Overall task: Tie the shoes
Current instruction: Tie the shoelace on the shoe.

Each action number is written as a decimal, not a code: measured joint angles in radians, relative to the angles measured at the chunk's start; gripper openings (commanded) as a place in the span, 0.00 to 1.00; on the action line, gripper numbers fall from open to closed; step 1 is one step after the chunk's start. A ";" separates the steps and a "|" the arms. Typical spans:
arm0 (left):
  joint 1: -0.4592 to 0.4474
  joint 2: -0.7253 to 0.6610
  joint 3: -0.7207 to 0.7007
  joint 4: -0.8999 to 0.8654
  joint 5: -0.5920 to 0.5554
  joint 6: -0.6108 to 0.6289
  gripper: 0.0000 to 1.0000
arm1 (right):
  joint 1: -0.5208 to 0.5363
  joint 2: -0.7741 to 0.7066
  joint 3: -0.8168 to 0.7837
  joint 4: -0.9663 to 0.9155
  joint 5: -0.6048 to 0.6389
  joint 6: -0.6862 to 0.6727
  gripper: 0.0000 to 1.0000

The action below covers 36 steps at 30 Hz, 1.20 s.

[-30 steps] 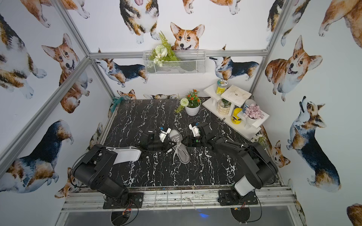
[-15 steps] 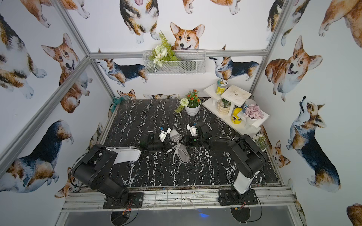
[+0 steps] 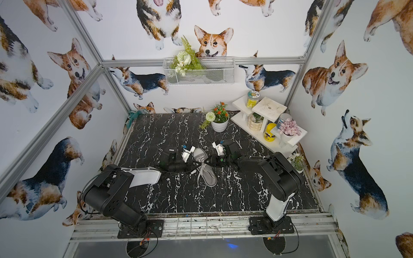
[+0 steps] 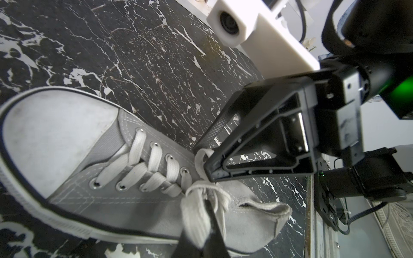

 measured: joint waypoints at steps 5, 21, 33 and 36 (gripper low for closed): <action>0.000 0.000 -0.001 0.000 0.000 0.000 0.00 | 0.000 0.006 -0.011 0.016 -0.001 0.014 0.18; -0.005 -0.061 -0.057 0.009 -0.018 -0.045 0.00 | 0.053 -0.047 0.009 -0.046 0.241 -0.017 0.00; -0.016 -0.087 -0.077 -0.042 -0.129 -0.090 0.00 | 0.128 -0.055 0.078 -0.202 0.601 -0.122 0.00; -0.017 -0.087 -0.077 -0.051 -0.148 -0.093 0.00 | 0.132 -0.050 0.082 -0.227 0.653 -0.141 0.00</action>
